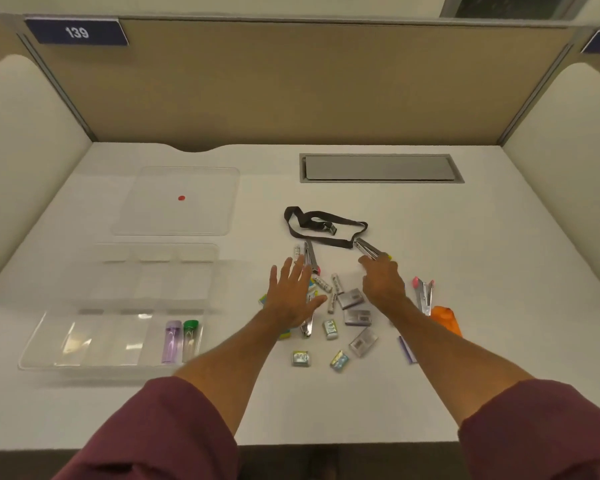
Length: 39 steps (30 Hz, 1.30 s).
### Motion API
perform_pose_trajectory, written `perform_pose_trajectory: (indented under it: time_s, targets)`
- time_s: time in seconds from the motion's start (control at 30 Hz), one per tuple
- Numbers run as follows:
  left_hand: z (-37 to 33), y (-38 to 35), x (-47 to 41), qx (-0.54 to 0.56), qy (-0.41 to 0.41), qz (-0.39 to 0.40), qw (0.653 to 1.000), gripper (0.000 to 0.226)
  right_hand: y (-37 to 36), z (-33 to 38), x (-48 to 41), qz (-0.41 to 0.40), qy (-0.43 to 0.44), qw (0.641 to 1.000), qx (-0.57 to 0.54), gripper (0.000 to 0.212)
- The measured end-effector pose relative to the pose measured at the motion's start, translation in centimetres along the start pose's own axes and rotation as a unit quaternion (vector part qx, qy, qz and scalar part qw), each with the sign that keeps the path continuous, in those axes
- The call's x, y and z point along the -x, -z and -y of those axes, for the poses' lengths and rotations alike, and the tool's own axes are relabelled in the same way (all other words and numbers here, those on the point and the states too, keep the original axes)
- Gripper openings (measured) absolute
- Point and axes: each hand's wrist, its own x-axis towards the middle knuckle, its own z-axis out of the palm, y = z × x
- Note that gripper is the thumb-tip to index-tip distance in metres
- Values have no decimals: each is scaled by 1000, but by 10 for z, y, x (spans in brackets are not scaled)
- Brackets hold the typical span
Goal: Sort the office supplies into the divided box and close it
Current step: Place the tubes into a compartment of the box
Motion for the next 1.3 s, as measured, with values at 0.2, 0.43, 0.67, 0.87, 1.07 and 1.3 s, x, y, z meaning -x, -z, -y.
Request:
perform_pose_trajectory:
  time_s: [0.2, 0.43, 0.67, 0.87, 1.07, 1.3]
  targets:
    - [-5, -6, -7, 1, 23, 2, 1000, 77, -7, -13, -13, 7, 17, 1000, 12, 44]
    - [-2, -16, -9, -4, 22, 31, 999, 79, -10, -14, -15, -17, 21, 1000, 2, 34]
    - [5, -18, -3, 8, 10, 32, 999, 79, -6, 10, -6, -24, -25, 994, -103, 61]
    - [37, 1, 22, -8, 1, 5, 1000, 78, -11, 64, 18, 12, -14, 988, -155, 68]
    - [91, 19, 65, -10, 3, -31, 999, 80, -16, 134, 52, 14, 39, 983, -179, 63]
    - [152, 28, 124, -29, 9, -58, 998, 86, -25, 210, 90, 11, 60, 974, -217, 55]
